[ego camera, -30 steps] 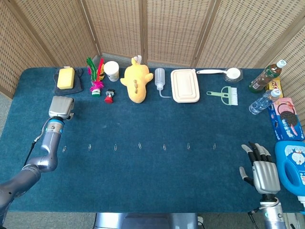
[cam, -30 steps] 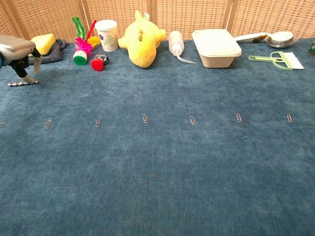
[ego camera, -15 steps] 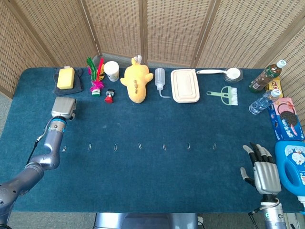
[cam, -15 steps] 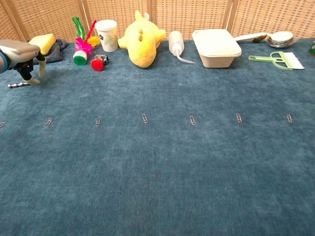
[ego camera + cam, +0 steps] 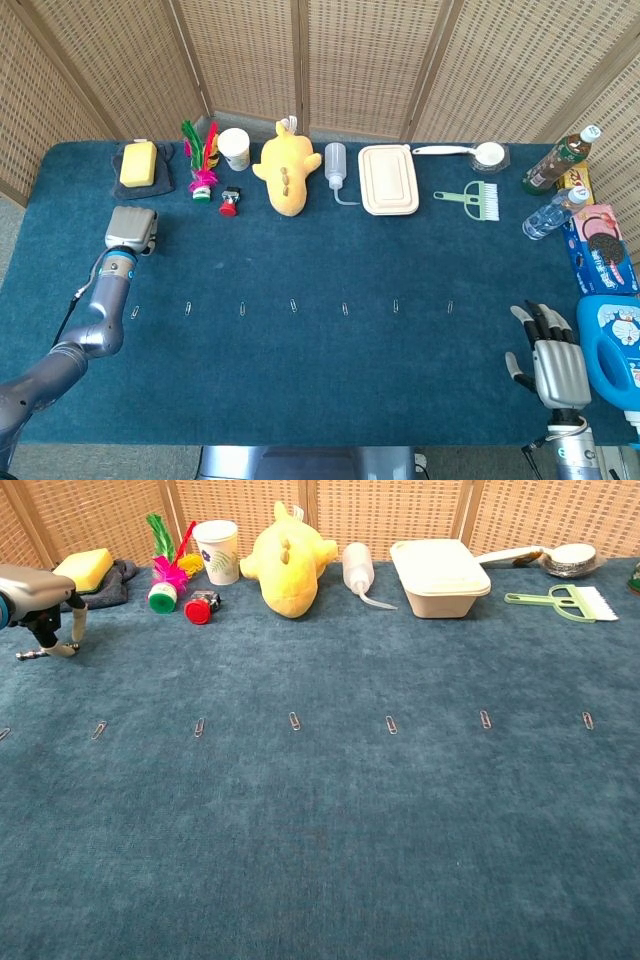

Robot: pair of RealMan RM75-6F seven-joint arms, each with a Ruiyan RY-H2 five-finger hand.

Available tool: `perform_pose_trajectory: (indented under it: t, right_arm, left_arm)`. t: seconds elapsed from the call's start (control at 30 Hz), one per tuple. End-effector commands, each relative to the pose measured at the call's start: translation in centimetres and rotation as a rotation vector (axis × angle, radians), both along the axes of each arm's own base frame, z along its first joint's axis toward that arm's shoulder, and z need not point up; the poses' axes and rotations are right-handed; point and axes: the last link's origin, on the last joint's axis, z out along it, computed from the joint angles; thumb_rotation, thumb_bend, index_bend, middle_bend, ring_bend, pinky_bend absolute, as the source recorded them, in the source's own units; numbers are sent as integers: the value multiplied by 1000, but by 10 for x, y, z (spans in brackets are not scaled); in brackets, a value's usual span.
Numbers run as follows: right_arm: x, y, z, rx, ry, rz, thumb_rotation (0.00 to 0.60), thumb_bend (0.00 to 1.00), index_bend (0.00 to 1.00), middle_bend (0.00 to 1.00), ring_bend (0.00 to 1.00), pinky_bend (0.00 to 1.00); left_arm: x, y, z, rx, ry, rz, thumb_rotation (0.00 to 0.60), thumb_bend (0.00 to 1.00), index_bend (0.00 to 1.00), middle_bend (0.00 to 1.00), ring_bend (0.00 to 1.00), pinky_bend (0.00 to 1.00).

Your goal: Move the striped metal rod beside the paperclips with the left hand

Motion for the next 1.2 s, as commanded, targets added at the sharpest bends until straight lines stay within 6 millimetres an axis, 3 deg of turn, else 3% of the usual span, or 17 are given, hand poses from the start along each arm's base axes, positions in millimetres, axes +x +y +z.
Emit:
perform_pose_trajectory:
  t: [0.03, 0.43, 1.2]
  right_arm:
    - [0, 0, 0, 0, 0, -2, 600, 392, 173, 133, 100, 143]
    - [-2, 2, 0, -1, -1, -9, 600, 392, 173, 133, 100, 143]
    - [-4, 4, 0, 0, -6, -18, 600, 392, 173, 133, 102, 143]
  left_arm:
    - [0, 0, 0, -1, -1, 3, 600, 558, 490, 934, 821, 715]
    - [-3, 1, 0, 1, 10, 32, 600, 595, 540, 934, 821, 715]
    - [-11, 3, 12, 18, 34, 72, 600, 596, 500, 924, 813, 715]
